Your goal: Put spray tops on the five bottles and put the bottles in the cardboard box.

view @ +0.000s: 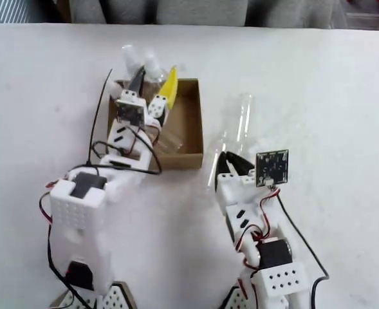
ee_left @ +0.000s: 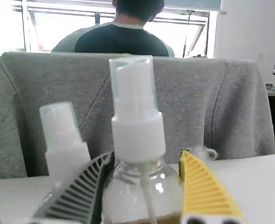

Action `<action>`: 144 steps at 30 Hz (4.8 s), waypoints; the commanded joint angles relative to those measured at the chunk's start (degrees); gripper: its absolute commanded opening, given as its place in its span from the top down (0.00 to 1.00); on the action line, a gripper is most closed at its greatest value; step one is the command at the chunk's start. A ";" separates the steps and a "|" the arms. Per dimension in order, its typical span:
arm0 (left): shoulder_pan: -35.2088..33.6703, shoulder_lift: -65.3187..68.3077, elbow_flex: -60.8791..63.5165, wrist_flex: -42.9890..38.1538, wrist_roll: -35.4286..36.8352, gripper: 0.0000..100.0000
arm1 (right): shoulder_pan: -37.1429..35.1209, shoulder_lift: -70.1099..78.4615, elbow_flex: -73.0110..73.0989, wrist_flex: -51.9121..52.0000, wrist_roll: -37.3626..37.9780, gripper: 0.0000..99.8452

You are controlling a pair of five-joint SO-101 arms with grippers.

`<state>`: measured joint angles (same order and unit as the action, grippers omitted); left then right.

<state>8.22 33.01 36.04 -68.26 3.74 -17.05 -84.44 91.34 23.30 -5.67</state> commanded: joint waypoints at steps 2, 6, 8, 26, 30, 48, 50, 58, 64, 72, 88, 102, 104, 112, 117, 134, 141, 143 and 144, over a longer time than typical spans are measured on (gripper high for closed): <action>-0.66 -0.48 -4.40 -0.09 0.18 0.97 | -0.22 -0.66 -0.70 -0.57 0.70 0.98; -0.31 -2.77 -1.93 -0.09 0.44 0.97 | -0.22 -0.66 -0.70 -0.57 0.70 0.98; -0.04 -5.93 0.35 -0.09 0.62 0.97 | -0.22 -0.66 -0.70 -0.66 0.70 0.98; -3.21 -46.20 18.02 26.81 0.62 0.97 | -0.22 -0.66 -0.70 -0.57 0.70 0.98; -6.55 -52.00 22.07 29.27 0.62 0.97 | -0.22 -0.66 0.09 -1.01 0.70 0.98; -11.21 -53.58 31.65 30.68 0.26 0.97 | -0.22 -0.66 0.18 -1.01 0.70 0.98; -11.21 -53.49 32.44 30.68 0.26 0.97 | -0.22 -0.66 0.18 -1.01 0.70 0.98; -10.86 -48.31 31.47 30.24 0.53 0.97 | -0.22 -0.66 0.18 -1.01 0.70 0.98; -11.56 -39.43 26.20 29.63 0.53 0.97 | -0.22 -0.66 0.18 -1.01 0.70 0.98; -11.21 -38.99 28.13 16.70 0.70 0.97 | -0.31 -0.66 0.18 -1.01 0.70 0.98; -23.25 -49.36 25.58 22.15 0.70 0.97 | -0.31 -0.66 0.18 -1.01 0.70 0.98; -35.03 -70.73 25.49 59.96 0.62 0.97 | -0.04 -0.66 0.18 0.92 8.00 0.98; -36.35 -70.73 25.49 64.09 0.62 0.97 | -0.13 -0.66 -0.26 3.03 11.43 0.98; -41.80 -70.73 25.58 79.03 0.70 0.97 | -2.15 -0.22 -9.32 14.55 13.80 0.98; -45.49 -70.73 25.49 85.27 0.79 0.97 | -7.34 -0.04 -15.47 18.95 18.02 0.98; -50.59 -59.82 12.92 96.00 13.54 0.97 | -13.49 39.69 -39.91 21.85 19.52 0.98; -50.51 -45.23 5.54 96.44 13.80 0.97 | -14.64 52.35 -48.62 21.85 19.60 0.91; -50.51 -43.47 4.92 95.82 14.15 0.97 | -14.64 54.81 -50.90 21.85 19.78 0.87; -50.59 -43.21 5.01 95.74 15.30 0.97 | -14.64 55.87 -52.04 21.85 20.57 0.86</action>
<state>-41.63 -10.68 44.48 28.26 17.01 -31.30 -30.29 44.66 44.84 13.49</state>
